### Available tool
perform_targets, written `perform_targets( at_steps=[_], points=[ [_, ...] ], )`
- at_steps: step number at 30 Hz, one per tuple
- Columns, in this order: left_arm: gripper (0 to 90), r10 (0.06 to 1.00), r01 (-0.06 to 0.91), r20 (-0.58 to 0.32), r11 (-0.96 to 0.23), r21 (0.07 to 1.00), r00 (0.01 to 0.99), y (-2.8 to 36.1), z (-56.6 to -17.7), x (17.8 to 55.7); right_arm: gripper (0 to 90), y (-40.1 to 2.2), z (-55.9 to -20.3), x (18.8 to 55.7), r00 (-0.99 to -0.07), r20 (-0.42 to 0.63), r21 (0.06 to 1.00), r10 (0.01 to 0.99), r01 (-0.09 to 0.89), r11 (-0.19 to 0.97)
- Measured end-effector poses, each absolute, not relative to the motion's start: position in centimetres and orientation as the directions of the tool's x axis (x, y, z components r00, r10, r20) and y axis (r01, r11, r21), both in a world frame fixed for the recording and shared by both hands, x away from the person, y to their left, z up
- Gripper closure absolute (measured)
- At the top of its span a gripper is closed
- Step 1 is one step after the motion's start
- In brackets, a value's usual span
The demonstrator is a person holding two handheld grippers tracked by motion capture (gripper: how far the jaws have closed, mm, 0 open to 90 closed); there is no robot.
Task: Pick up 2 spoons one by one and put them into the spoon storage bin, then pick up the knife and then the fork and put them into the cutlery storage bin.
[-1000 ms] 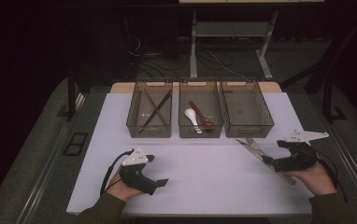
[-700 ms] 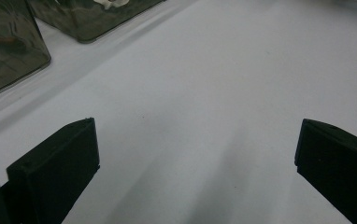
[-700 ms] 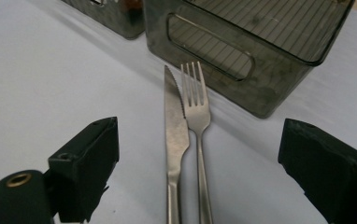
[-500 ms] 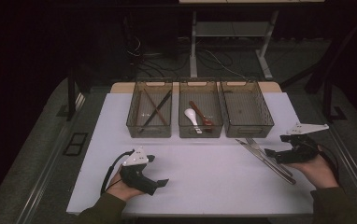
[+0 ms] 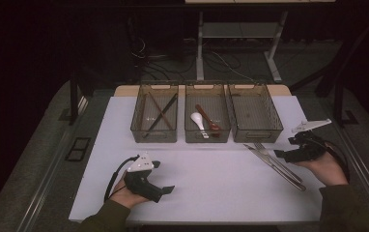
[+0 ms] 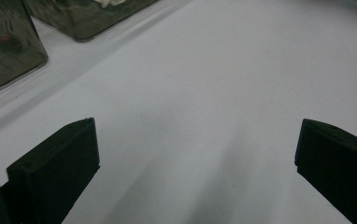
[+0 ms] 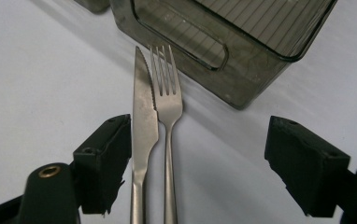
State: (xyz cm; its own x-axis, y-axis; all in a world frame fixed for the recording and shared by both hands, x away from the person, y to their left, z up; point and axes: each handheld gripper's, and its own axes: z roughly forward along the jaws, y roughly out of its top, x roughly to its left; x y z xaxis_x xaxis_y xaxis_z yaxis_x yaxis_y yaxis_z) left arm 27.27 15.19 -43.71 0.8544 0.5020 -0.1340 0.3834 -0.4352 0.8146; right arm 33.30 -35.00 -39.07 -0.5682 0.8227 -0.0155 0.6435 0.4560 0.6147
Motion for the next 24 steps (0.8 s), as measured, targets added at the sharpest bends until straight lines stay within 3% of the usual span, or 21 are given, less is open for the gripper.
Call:
perform_targets(
  at_steps=[7,11,24],
  points=[
    [0.0,0.503,0.384,-0.134,-0.434,0.815,0.854,15.2,-43.7,27.3,24.0,-34.7,-39.1,34.0,-0.57,-0.033,0.561,0.821,0.669,0.487],
    [0.0,0.502,0.381,-0.132,-0.435,0.816,0.855,15.2,-43.7,27.3,28.7,-34.4,-39.3,34.3,-0.572,-0.051,0.519,0.819,0.685,0.511],
    [0.0,0.501,0.384,-0.135,-0.436,0.814,0.855,15.1,-43.8,27.3,57.3,-33.8,-40.8,35.7,-0.617,-0.011,0.341,0.787,0.737,0.583]
  ],
)
